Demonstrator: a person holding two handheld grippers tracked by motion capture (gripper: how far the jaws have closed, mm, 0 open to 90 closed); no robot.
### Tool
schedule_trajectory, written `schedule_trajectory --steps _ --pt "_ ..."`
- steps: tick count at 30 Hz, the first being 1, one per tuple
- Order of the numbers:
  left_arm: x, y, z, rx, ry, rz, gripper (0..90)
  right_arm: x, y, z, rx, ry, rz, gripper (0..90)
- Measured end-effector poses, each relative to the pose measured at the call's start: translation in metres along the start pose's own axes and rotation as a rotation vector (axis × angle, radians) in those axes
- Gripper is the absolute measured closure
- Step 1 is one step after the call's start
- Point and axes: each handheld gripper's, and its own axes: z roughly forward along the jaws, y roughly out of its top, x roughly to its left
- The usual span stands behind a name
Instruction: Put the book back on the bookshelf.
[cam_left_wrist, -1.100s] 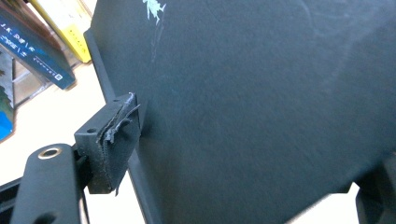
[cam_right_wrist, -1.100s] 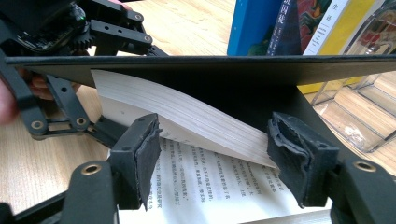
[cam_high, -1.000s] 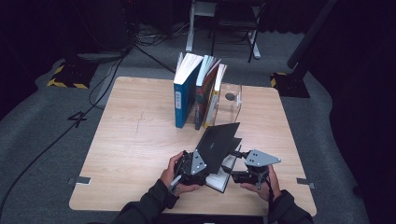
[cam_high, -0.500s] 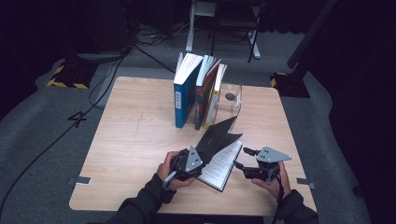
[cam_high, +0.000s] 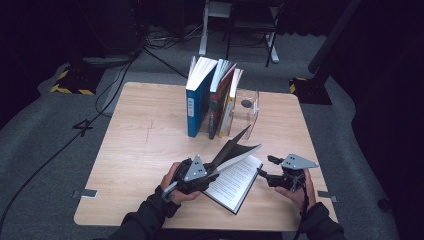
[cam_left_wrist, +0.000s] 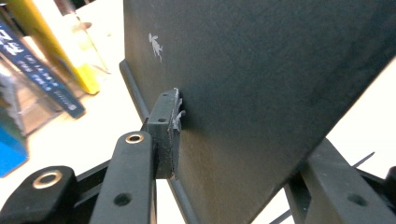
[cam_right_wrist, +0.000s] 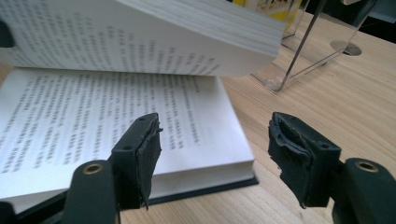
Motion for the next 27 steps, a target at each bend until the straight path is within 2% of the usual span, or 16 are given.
schedule_trajectory --steps 5,9,12,15,17,21,25,27 --pt "0.002 -0.006 -0.013 0.004 -0.056 0.006 60.1 0.001 -0.001 0.0 0.003 0.015 0.003 35.0" --pt "0.006 -0.012 -0.022 0.004 -0.071 -0.009 60.8 0.003 0.0 0.004 0.008 0.034 -0.004 35.0" --pt "0.008 -0.014 -0.025 0.009 -0.067 -0.007 60.8 0.005 0.002 0.007 0.009 0.038 -0.009 35.2" --pt "0.007 -0.016 -0.026 0.019 -0.063 -0.003 59.4 0.006 0.01 0.012 -0.005 0.041 0.01 35.9" --pt "0.007 -0.016 -0.026 0.02 -0.059 -0.006 58.6 0.008 0.014 0.015 -0.007 0.038 -0.012 35.8" --pt "0.008 -0.019 -0.025 0.022 -0.064 -0.03 55.2 0.008 0.019 0.018 -0.015 0.044 -0.025 35.6" --pt "0.005 -0.019 -0.022 0.036 -0.054 -0.017 50.7 0.008 0.026 0.021 -0.026 0.034 -0.035 36.0" --pt "0.004 -0.018 -0.018 0.043 -0.035 -0.008 50.1 0.007 0.03 0.023 -0.034 0.03 -0.04 36.2"
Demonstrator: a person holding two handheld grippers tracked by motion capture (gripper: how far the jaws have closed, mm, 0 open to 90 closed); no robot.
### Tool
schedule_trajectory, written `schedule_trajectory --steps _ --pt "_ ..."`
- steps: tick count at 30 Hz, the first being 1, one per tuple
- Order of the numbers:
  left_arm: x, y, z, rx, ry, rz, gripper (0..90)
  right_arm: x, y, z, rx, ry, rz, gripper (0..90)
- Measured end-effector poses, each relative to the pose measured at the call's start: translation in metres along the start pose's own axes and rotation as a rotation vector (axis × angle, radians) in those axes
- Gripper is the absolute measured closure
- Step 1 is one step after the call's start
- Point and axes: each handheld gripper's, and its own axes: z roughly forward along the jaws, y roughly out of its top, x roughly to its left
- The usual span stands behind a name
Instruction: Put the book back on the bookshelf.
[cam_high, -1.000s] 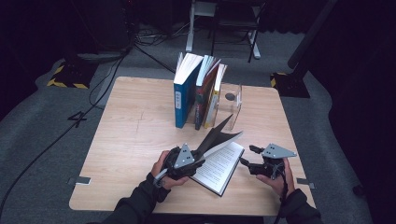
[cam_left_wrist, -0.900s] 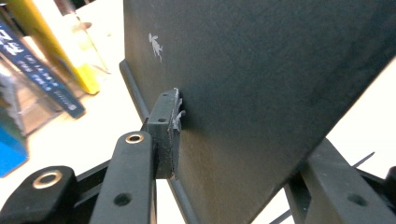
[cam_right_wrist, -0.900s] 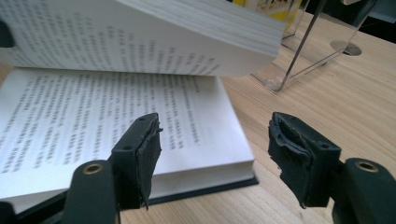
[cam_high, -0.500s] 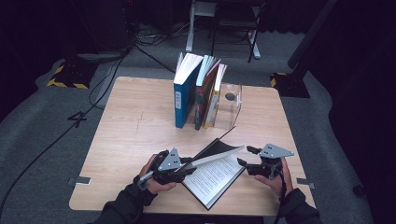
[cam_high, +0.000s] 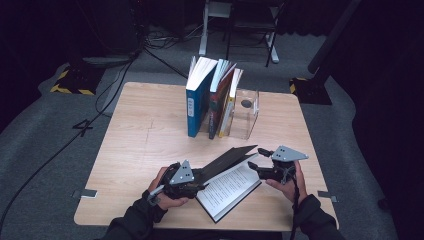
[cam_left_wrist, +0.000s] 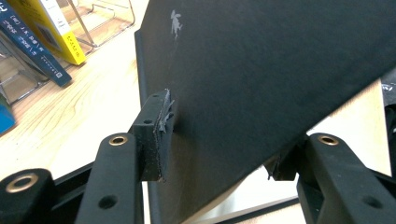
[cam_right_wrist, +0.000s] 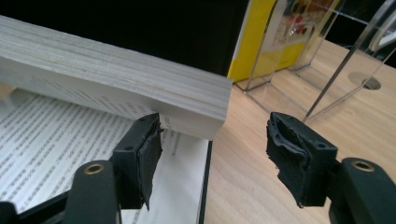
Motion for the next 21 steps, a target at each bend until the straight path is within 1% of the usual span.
schedule_trajectory --steps 2,4,5,7,8,10,12,14,16,20,21 --pt "-0.001 0.002 0.006 0.003 0.016 0.003 48.3 0.0 0.003 0.002 -0.006 0.002 0.0 36.4" --pt "-0.003 0.003 0.01 0.015 0.036 0.021 47.2 -0.002 0.006 0.004 -0.009 0.006 -0.006 36.2" --pt "-0.003 0.004 0.011 0.014 0.047 0.032 47.4 -0.002 0.008 0.005 -0.012 0.004 -0.005 36.3" --pt "0.0 0.005 0.012 -0.005 0.057 0.016 51.0 -0.003 0.01 0.007 -0.015 0.006 -0.008 36.1" --pt "0.003 0.006 0.011 -0.013 0.064 0.01 55.4 -0.004 0.011 0.008 -0.018 0.007 -0.004 35.7" --pt "0.008 0.007 0.011 -0.03 0.051 -0.008 60.7 -0.005 0.011 0.008 -0.019 0.003 -0.005 35.9" --pt "0.011 0.007 0.013 -0.041 0.039 -0.01 62.3 -0.007 0.01 0.007 -0.025 0.018 0.007 35.4" --pt "0.011 0.009 0.015 -0.047 0.03 0.002 63.2 -0.009 0.009 0.004 -0.026 0.02 0.007 35.4" --pt "0.013 0.011 0.019 -0.057 0.008 0.003 64.3 -0.012 0.007 0.001 -0.031 0.03 0.005 34.9" --pt "0.018 0.017 0.028 -0.091 -0.069 -0.005 66.3 -0.02 0.001 -0.008 -0.043 0.066 0.017 33.1" --pt "0.019 0.019 0.031 -0.097 -0.087 -0.003 66.8 -0.022 -0.002 -0.01 -0.037 0.078 0.016 32.0"
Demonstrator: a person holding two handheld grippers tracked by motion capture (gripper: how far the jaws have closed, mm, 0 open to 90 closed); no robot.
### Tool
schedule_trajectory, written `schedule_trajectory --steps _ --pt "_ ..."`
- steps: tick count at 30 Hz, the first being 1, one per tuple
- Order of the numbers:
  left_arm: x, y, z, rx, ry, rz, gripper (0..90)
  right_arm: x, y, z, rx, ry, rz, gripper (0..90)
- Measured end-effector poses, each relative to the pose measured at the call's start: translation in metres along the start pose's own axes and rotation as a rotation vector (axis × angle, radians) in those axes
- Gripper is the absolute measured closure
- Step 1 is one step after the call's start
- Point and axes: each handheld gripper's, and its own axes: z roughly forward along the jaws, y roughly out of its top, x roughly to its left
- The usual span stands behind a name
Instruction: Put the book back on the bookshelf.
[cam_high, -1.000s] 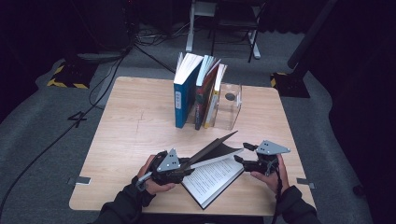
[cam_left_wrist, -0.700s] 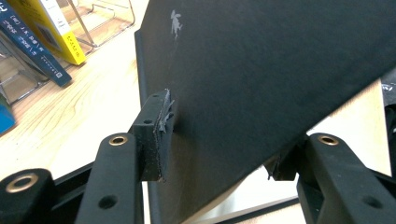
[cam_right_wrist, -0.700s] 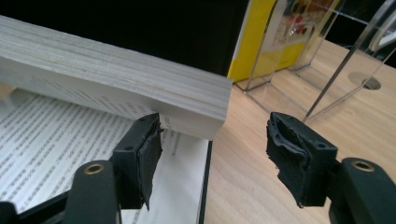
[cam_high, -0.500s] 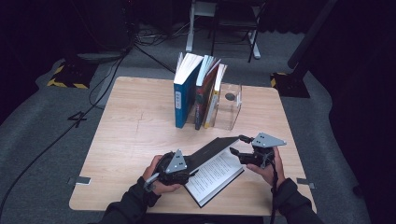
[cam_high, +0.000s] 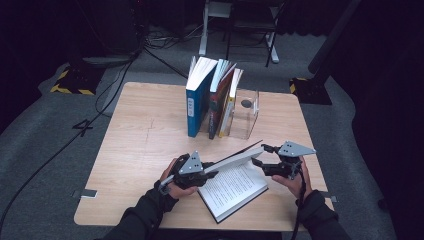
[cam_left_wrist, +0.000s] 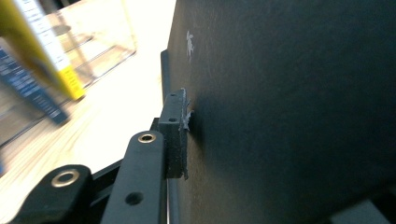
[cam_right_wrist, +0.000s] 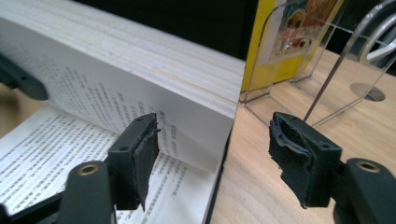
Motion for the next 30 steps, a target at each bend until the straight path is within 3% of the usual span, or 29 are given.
schedule_trajectory --steps 3,6,9,13,16,20,24,26,30 --pt "0.004 0.004 0.009 -0.013 -0.038 -0.006 67.3 -0.005 -0.008 -0.003 0.033 0.023 -0.019 31.4" --pt "0.007 0.008 0.018 -0.02 -0.069 0.003 67.4 -0.014 -0.018 -0.004 0.07 0.064 -0.002 28.0" --pt "0.012 0.01 0.023 -0.03 -0.108 0.006 67.5 -0.022 -0.022 -0.006 0.056 0.097 0.032 25.6" --pt "0.019 0.012 0.024 -0.017 -0.137 0.017 67.3 -0.027 -0.02 -0.004 0.032 0.134 0.012 26.5" --pt "0.019 0.013 0.021 0.004 -0.129 0.039 66.8 -0.026 -0.014 0.0 0.0 0.167 -0.003 27.9" --pt "0.02 0.014 0.016 0.038 -0.118 0.047 64.0 -0.023 -0.01 0.003 -0.004 0.158 -0.016 29.5" --pt "0.022 0.014 0.005 0.103 -0.058 0.068 55.1 -0.017 -0.008 0.003 0.022 0.168 -0.055 33.8" --pt "0.025 0.012 -0.001 0.12 -0.041 0.067 52.9 -0.011 -0.008 0.003 0.031 0.176 -0.086 38.6" --pt "0.031 0.008 -0.01 0.157 -0.006 0.066 52.4 0.004 -0.005 0.003 0.042 0.228 -0.163 57.0"
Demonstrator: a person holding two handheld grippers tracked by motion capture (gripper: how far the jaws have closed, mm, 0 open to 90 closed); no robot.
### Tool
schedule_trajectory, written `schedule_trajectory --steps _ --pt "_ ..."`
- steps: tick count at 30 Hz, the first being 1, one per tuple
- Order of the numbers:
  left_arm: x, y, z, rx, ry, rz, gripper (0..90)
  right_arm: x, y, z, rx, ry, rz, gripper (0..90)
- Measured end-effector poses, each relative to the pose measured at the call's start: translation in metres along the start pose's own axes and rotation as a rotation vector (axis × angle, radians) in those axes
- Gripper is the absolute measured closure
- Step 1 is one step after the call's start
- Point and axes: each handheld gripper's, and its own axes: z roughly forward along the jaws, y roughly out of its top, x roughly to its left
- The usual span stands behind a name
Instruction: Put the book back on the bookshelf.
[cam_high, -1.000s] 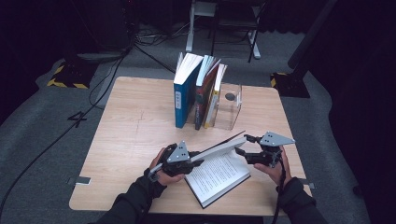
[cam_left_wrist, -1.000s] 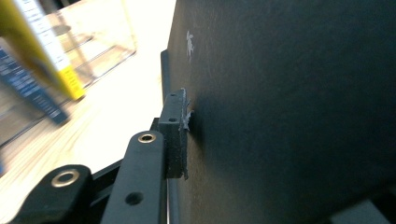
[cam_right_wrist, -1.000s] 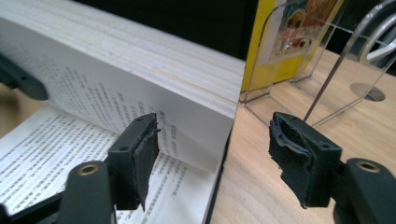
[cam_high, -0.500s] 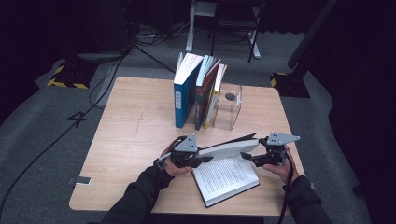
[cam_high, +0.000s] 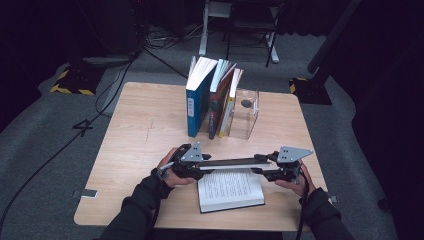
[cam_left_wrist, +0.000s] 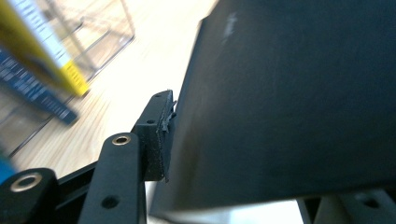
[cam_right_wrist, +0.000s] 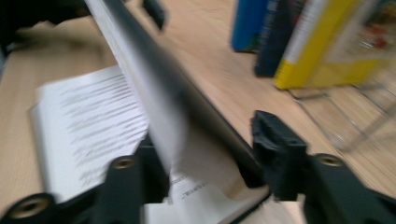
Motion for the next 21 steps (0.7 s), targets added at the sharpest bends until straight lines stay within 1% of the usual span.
schedule_trajectory --steps 1,2,3,4,6,7,8,9,11,13,15,16,18,21 --pt "0.003 -0.002 -0.003 0.006 0.009 -0.015 52.6 0.005 0.002 0.002 0.009 0.006 -0.023 59.6" --pt "0.005 -0.003 -0.006 0.002 0.018 -0.032 52.6 0.011 0.005 0.005 0.015 -0.008 -0.057 61.6" --pt "0.006 -0.004 -0.008 0.0 0.025 -0.04 52.6 0.015 0.007 0.006 0.018 -0.025 -0.075 63.5" --pt "0.008 -0.004 -0.01 -0.002 0.042 -0.045 52.4 0.017 0.009 0.008 0.02 -0.035 -0.088 64.7" --pt "0.008 -0.002 -0.015 0.004 0.071 -0.056 50.0 0.021 0.013 0.01 0.023 -0.058 -0.095 67.0" --pt "0.008 -0.001 -0.017 0.007 0.075 -0.062 46.6 0.023 0.015 0.011 0.023 -0.065 -0.097 67.4" --pt "0.006 0.001 -0.021 0.012 0.075 -0.057 42.1 0.025 0.015 0.011 0.023 -0.069 -0.092 67.4" --pt "0.004 0.004 -0.026 0.013 0.082 -0.033 39.4 0.026 0.016 0.012 0.026 -0.073 -0.088 67.2" --pt "0.0 0.009 -0.034 0.019 0.083 -0.018 37.4 0.028 0.017 0.013 0.028 -0.084 -0.071 66.7" --pt "-0.006 0.015 -0.043 0.002 0.092 -0.013 34.2 0.03 0.017 0.013 0.032 -0.093 -0.069 66.4" --pt "-0.013 0.021 -0.05 -0.026 0.097 -0.002 33.5 0.031 0.017 0.013 0.035 -0.097 -0.066 66.0" --pt "-0.017 0.025 -0.052 -0.031 0.099 0.005 32.7 0.032 0.017 0.014 0.037 -0.099 -0.064 65.8" --pt "-0.025 0.034 -0.054 -0.038 0.127 0.02 31.6 0.033 0.018 0.014 0.044 -0.102 -0.07 65.3" --pt "-0.038 0.046 -0.049 -0.068 0.115 0.012 28.1 0.035 0.018 0.015 0.054 -0.105 -0.079 64.7"
